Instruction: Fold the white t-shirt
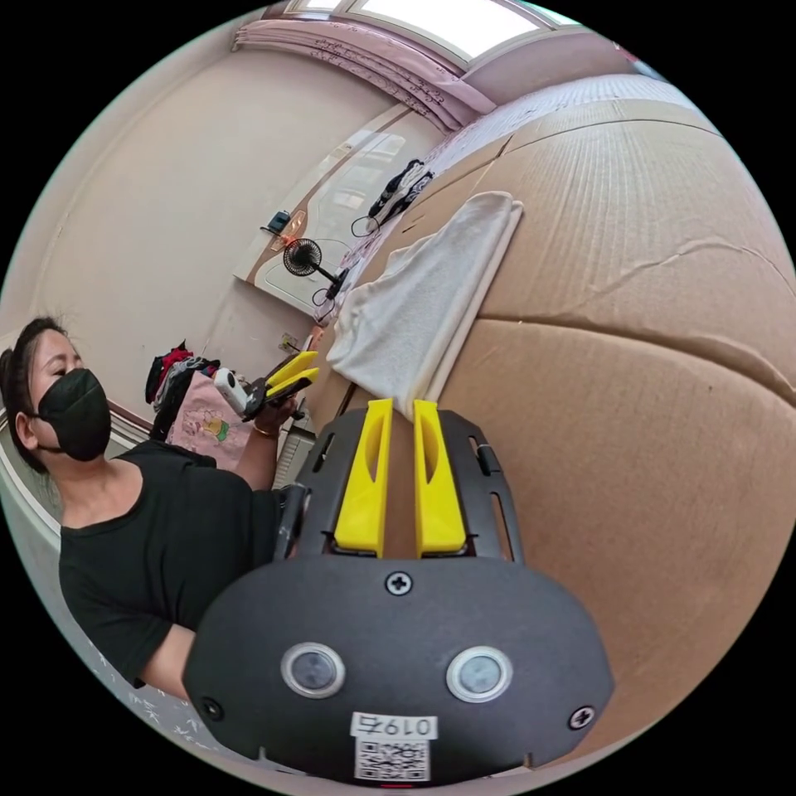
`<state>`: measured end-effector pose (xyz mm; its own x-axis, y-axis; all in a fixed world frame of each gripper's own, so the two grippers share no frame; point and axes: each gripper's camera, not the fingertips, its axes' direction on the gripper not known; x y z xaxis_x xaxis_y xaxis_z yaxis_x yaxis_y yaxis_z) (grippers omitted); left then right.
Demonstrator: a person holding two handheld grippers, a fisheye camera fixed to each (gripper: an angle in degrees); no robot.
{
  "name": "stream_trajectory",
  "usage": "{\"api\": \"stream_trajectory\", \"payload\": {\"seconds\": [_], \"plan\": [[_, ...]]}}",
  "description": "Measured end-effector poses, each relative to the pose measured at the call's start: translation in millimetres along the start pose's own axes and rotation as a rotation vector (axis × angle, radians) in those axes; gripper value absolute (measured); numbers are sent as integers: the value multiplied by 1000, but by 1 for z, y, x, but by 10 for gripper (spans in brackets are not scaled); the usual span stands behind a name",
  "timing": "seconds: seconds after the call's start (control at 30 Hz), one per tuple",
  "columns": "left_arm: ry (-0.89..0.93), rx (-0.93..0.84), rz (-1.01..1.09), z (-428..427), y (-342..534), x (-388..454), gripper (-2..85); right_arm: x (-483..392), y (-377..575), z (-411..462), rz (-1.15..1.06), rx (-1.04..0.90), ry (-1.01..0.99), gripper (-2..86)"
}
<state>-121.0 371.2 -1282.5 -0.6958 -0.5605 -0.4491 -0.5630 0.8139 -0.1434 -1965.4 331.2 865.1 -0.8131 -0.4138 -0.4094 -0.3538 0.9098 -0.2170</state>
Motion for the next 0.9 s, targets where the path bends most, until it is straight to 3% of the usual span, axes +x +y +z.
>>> {"api": "stream_trajectory", "payload": {"seconds": [0.13,0.2,0.5,0.9], "plan": [[107,7,-58,-2,4,-21,82,4,5,-8,7,-20,-5,44],[209,-27,-191,6,8,-45,76,7,7,-12,9,-20,-5,35],[277,-66,-326,18,27,-65,53,18,18,-33,30,-13,-10,9],[236,-66,-290,15,32,-64,12,34,28,-54,37,-12,-20,6]]}}
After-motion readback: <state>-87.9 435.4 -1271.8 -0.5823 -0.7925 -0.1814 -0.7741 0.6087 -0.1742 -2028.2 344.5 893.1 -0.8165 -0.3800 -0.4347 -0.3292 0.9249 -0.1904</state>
